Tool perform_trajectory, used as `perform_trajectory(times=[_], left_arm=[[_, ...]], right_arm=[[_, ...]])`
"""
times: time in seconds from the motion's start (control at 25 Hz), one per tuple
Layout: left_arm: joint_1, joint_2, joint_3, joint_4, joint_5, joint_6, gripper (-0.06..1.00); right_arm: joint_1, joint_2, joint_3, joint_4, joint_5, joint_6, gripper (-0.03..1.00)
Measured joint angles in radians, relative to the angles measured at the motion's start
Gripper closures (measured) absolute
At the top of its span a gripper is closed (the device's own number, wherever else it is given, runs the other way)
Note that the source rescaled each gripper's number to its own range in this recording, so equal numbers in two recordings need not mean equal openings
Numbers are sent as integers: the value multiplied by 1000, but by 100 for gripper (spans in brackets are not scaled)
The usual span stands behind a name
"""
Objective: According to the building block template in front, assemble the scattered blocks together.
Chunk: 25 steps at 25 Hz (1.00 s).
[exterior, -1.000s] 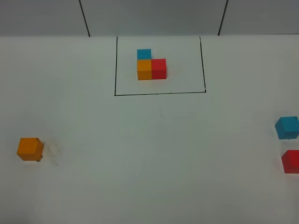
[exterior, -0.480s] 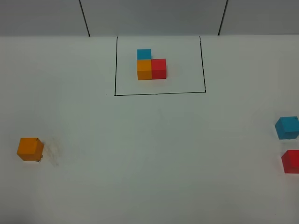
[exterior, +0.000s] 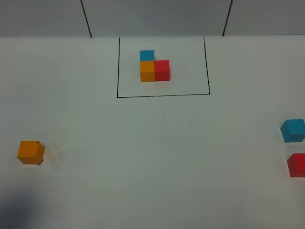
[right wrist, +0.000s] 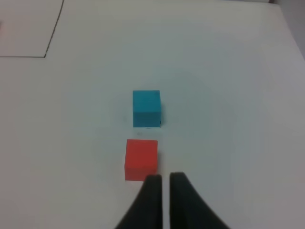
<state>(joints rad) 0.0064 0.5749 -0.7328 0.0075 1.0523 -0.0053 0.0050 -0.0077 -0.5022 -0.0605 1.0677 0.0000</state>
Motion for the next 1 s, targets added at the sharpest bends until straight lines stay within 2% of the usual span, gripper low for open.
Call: perform_trajectory(times=[0.36,0.52,0.64,0.68,0.8,0.92,1.0], left_arm=[[0,413,-170,3,-22,5,89],[0,538,-215,4,-28,14,83],[0,612,-228,4,-18,16,68],[0,650,-229,4,-13,17,55],[0,692,-229,4,-12,18,28],[0,718,-229,4,-25,18,5],[0,728,-230,4,-38,18,-3]], right_arm=[[0,0,0,0,0,0,97],[0,0,0,0,0,0,97],[0,0,0,0,0,0,97],[0,0,0,0,0,0,97],[0,0,0,0,0,0,97],[0,0,0,0,0,0,97],[0,0,0,0,0,0,97]])
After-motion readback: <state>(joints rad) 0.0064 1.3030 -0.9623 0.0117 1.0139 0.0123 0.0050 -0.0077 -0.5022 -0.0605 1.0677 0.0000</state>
